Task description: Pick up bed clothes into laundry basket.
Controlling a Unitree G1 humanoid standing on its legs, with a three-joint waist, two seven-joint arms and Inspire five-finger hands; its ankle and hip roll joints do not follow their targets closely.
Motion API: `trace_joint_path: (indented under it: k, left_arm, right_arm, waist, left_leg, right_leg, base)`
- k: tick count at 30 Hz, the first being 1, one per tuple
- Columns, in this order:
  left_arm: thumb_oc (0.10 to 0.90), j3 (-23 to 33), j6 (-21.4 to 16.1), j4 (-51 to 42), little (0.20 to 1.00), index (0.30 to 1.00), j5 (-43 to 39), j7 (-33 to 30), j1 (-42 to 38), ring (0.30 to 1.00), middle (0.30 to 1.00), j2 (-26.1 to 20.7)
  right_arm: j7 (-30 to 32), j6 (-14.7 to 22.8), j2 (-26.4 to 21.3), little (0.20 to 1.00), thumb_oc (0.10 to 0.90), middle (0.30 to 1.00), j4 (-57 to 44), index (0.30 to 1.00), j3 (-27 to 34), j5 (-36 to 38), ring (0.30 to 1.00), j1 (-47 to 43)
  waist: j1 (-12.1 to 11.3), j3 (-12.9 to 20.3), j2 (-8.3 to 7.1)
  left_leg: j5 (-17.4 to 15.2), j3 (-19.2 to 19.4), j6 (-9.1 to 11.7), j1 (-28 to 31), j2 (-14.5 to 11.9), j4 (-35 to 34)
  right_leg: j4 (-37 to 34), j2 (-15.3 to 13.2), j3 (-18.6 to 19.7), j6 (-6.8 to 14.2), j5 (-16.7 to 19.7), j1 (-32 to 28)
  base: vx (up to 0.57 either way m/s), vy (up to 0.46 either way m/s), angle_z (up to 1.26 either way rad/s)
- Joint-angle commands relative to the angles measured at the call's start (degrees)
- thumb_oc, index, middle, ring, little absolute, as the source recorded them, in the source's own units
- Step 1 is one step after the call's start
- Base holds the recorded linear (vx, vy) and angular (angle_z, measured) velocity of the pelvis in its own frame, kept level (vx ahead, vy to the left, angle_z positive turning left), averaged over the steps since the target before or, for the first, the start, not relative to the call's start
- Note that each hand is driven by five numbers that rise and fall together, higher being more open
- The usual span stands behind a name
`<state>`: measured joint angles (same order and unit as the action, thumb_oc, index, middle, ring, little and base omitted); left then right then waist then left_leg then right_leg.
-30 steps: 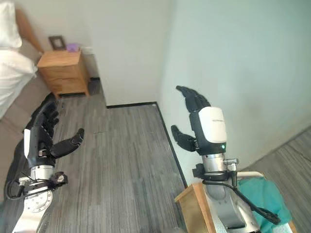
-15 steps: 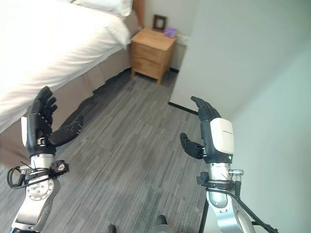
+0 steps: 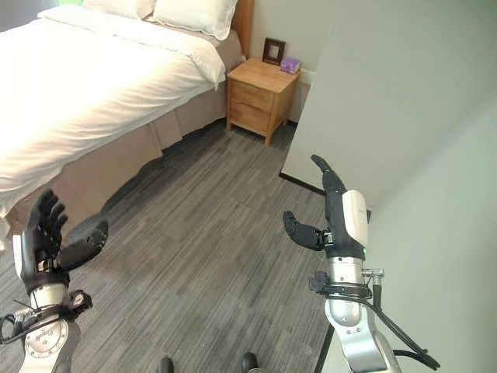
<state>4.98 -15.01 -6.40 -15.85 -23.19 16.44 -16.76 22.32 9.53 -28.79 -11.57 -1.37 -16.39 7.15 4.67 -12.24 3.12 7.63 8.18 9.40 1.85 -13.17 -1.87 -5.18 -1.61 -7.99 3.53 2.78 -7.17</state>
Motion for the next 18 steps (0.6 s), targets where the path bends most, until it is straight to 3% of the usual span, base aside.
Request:
trace_joint_path:
  k: [1,2,5,7,9,11,12,13,16,18]
  left_arm:
    - [0.800,0.80,-5.28,-5.26,0.900,0.900,-2.82,1.55,-5.77,0.900,0.900,-4.11]
    - [0.800,0.23,-5.23,-5.02,0.900,0.900,-3.34,2.24,-5.90,0.900,0.900,-4.33]
    - [0.800,-0.98,-5.00,-3.94,0.900,0.900,-2.79,1.58,-7.82,0.900,0.900,-4.99]
    - [0.800,-1.39,-4.79,-3.82,0.900,0.900,-2.44,0.99,-9.73,0.900,0.900,-5.74]
    - [0.800,-1.80,-4.44,-4.10,0.900,0.900,-2.22,1.18,-10.32,0.900,0.900,-6.23]
    - [0.800,-1.82,-4.37,-5.13,0.900,0.900,-2.20,1.92,-10.94,0.900,0.900,-6.51]
    - [0.800,-1.97,-4.04,-6.08,0.900,0.900,-2.00,2.90,-10.54,0.900,0.900,-6.57]
    - [0.800,-2.25,-3.42,-6.72,0.900,0.900,-1.40,3.84,-11.28,0.900,0.900,-7.01]
    - [0.800,-3.62,-3.08,-6.70,0.900,0.900,-1.13,4.72,-13.67,0.900,0.900,-8.05]
    - [0.800,-3.93,-2.95,-6.79,0.900,0.900,-1.15,4.95,-14.43,0.900,0.900,-8.21]
  right_arm:
    - [1.43,4.69,-3.31,0.900,0.800,0.900,-4.82,0.900,0.29,0.89,0.900,-9.30]
    - [1.44,4.36,-3.81,0.900,0.800,0.900,-4.38,0.900,0.39,0.82,0.900,-9.92]
    - [1.25,3.90,-4.20,0.900,0.800,0.900,-3.69,0.900,1.08,1.96,0.900,-10.94]
    - [1.16,3.54,-3.85,0.900,0.800,0.900,-3.43,0.900,1.49,2.65,0.900,-11.08]
    - [0.88,3.33,-3.62,0.900,0.800,0.900,-3.51,0.900,1.73,2.88,0.900,-10.91]
    - [0.57,3.31,-2.97,0.900,0.800,0.900,-3.92,0.900,2.32,2.87,0.900,-10.16]
    - [0.09,3.35,-2.59,0.900,0.800,0.900,-4.60,0.900,2.78,3.02,0.900,-9.30]
    - [-0.45,3.39,-1.86,0.900,0.800,0.900,-5.39,0.900,3.80,3.10,0.900,-8.43]
    - [-1.82,3.48,-0.33,0.900,0.800,0.900,-5.80,0.900,3.34,4.69,0.900,-8.53]
    - [-2.46,3.38,0.03,0.900,0.800,0.900,-5.55,0.900,2.96,5.70,0.900,-8.87]
  waist:
    - [0.96,1.18,-4.21]
    - [1.27,0.74,-4.36]
    - [2.77,0.81,-4.99]
    - [4.28,1.71,-5.26]
    - [4.89,1.86,-5.47]
    - [5.61,2.38,-6.10]
    - [6.73,2.90,-6.40]
    - [7.95,3.94,-8.21]
    - [9.64,4.30,-9.92]
    - [9.82,3.96,-10.07]
  left_leg:
    - [0.14,17.29,1.41,1.06,-7.23,7.93]
    - [-3.54,18.19,1.09,0.25,-7.32,14.68]
    - [-8.90,21.22,1.58,1.00,-6.73,29.95]
    - [-11.09,24.74,1.36,3.34,-7.72,34.86]
    - [-12.02,25.38,1.10,4.09,-7.88,36.04]
    - [-13.94,27.07,0.28,5.99,-7.15,33.59]
    - [-17.87,28.63,-1.79,8.81,-5.03,28.10]
    - [-20.49,27.97,-3.56,9.68,-2.36,22.66]
    - [-19.85,27.67,-5.46,12.04,2.41,10.97]
    - [-19.30,27.62,-5.87,12.78,3.56,8.04]
  right_leg:
    - [0.18,-4.69,-4.16,0.58,-9.74,-4.08]
    - [0.18,-4.65,-4.96,0.03,-9.87,-4.14]
    - [0.20,-3.73,-8.25,-2.06,-9.25,-3.82]
    - [0.21,-2.68,-11.02,-2.98,-9.72,-3.83]
    - [0.18,-2.14,-12.55,-3.41,-10.09,-4.21]
    - [0.22,-1.91,-15.18,-3.62,-10.06,-4.49]
    - [0.37,-2.39,-17.24,-3.07,-9.32,-4.43]
    - [0.86,-3.61,-18.42,-2.04,-7.41,-3.47]
    - [5.99,-5.67,-19.05,0.17,-4.93,1.13]
    - [8.17,-6.20,-18.86,1.08,-4.23,3.01]
  base:
    - [-0.31,-0.336,1.06]
    - [-0.22,-0.252,0.79]
    - [-0.20,-0.223,0.66]
    - [-0.12,-0.162,0.65]
    - [-0.06,-0.063,1.14]
    - [-0.07,0.001,0.58]
    - [-0.08,0.111,0.93]
    - [-0.10,0.161,1.42]
    - [-0.14,0.157,0.98]
    - [-0.19,0.183,0.20]
